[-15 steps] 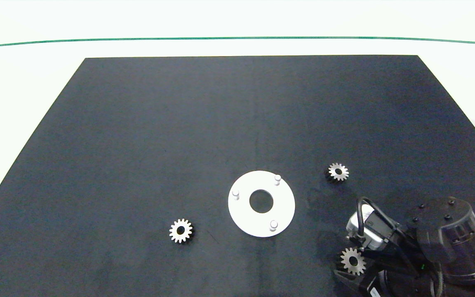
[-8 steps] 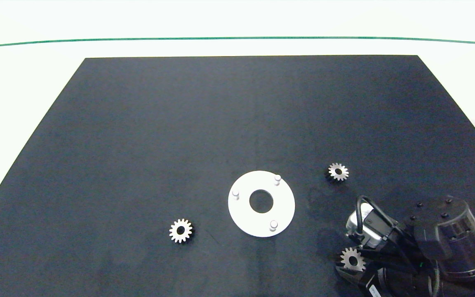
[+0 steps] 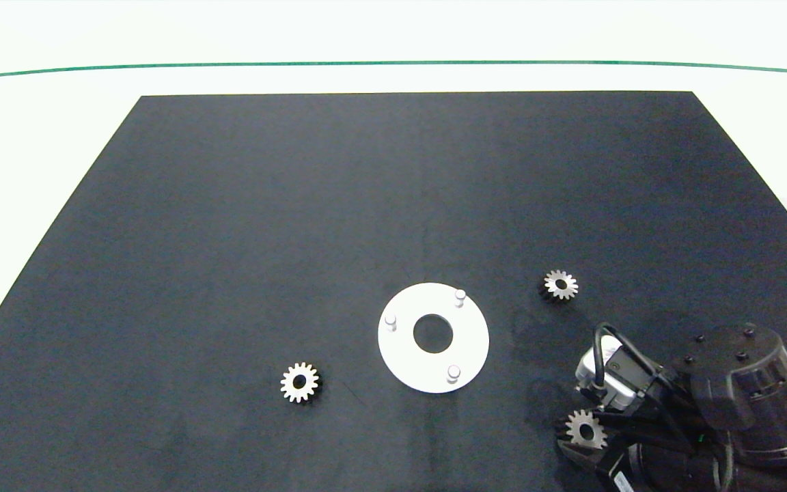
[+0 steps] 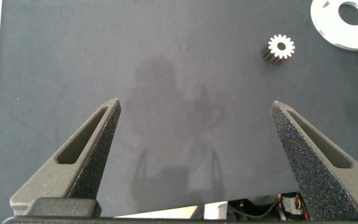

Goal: Install three planetary gears onto the carrier pins

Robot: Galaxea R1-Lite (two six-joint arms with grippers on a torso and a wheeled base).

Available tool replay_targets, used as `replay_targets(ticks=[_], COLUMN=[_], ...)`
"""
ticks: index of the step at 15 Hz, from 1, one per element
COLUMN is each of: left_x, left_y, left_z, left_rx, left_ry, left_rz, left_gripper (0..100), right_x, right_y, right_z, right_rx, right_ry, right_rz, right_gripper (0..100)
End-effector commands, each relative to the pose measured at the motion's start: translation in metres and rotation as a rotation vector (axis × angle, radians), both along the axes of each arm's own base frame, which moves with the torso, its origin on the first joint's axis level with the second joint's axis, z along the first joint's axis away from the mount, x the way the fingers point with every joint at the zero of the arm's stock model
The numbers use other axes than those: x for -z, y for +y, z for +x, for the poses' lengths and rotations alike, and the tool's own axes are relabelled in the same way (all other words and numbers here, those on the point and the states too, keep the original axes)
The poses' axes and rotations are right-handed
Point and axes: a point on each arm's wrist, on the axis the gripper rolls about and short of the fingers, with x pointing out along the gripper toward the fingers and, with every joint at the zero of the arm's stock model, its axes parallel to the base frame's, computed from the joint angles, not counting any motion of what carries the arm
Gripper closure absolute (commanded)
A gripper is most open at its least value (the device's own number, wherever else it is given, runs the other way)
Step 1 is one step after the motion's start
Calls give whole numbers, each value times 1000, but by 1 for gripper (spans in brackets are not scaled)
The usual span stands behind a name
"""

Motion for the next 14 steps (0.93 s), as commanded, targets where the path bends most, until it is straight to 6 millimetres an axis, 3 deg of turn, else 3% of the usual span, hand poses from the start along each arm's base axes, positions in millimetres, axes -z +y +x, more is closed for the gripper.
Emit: replay_targets(ticks=[1,6,14], left_x=[0,0,0], left_y=[0,0,0], left_z=[0,1,1], left_rx=[0,0,-1], left_ry=[3,8,8], left_rz=[1,1,3], left_gripper=[0,0,0], right_x=[-13,-31,-68], right_y=[-5,-3,27], right_z=[-6,-5,-1], right_rx=[-2,-10,-91], right_ry=[-52,-125,-140], right_rz=[30,30,33], right_gripper=[75,75,75])
